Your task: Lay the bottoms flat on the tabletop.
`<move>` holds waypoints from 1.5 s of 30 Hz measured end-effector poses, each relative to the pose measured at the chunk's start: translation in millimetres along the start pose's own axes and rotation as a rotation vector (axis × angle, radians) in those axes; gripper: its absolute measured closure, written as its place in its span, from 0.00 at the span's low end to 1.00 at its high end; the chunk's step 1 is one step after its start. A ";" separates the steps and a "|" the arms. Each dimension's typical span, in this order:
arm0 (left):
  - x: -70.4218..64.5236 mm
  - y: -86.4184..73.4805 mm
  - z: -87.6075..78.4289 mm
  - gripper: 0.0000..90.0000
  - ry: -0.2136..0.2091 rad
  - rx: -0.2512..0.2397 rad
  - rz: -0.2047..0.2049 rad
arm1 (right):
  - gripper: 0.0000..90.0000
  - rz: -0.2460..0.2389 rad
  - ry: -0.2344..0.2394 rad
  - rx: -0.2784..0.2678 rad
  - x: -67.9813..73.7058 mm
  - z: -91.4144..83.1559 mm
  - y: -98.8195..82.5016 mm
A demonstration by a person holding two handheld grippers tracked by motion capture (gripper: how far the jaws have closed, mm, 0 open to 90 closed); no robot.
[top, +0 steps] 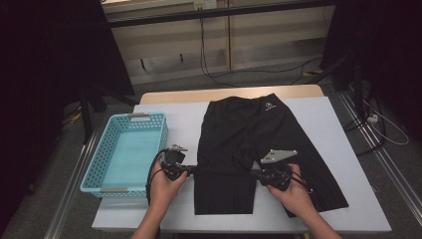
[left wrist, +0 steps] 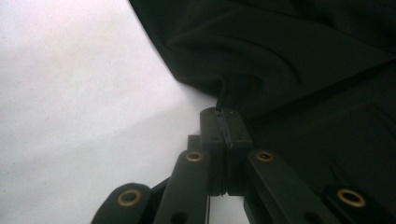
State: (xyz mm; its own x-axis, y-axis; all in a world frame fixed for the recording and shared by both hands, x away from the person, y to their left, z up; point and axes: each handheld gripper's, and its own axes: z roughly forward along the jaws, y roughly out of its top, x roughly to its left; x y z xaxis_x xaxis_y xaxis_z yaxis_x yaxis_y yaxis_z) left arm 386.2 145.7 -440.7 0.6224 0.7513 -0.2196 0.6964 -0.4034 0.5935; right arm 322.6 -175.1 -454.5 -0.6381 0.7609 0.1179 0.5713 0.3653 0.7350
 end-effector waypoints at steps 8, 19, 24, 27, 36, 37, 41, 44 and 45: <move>-1.8 1.3 1.1 0.71 -0.016 -0.032 0.035 | 0.72 -0.047 0.016 -0.066 11.0 -3.1 6.6; -5.6 3.0 -0.4 0.35 -0.032 -0.085 0.044 | 0.70 -0.146 0.181 -0.026 51.0 23.5 15.2; -7.1 4.7 -3.5 0.29 -0.026 -0.098 0.048 | 0.69 -0.189 0.215 -0.009 61.4 36.0 18.5; -6.5 4.7 -4.4 0.27 -0.027 -0.105 0.047 | 0.66 -0.217 0.227 0.020 68.0 41.6 16.4; -6.9 5.5 -5.9 0.28 -0.027 -0.110 0.050 | 0.64 -0.243 0.280 -0.028 78.0 38.0 18.3; -6.7 5.7 -5.8 0.28 -0.027 -0.109 0.051 | 0.63 -0.253 0.287 -0.034 80.9 36.9 19.9; -6.4 5.8 -6.3 0.26 -0.021 -0.111 0.052 | 0.60 -0.286 0.282 0.005 86.8 46.3 13.6; -6.7 5.7 -7.5 0.24 -0.020 -0.127 0.043 | 0.68 -0.275 0.261 -0.009 86.6 46.6 12.1; -6.7 5.6 -7.7 0.24 -0.019 -0.128 0.042 | 0.72 -0.277 0.249 -0.011 87.5 46.4 11.7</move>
State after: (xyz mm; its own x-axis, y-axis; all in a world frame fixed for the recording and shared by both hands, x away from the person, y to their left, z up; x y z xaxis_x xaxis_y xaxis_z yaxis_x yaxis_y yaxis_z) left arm 383.2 142.5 -430.0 0.6577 0.7244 -0.2067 0.6193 -0.3636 0.6959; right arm 297.4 -79.3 -466.6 -0.8745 0.4798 0.0707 0.3544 0.5326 0.7686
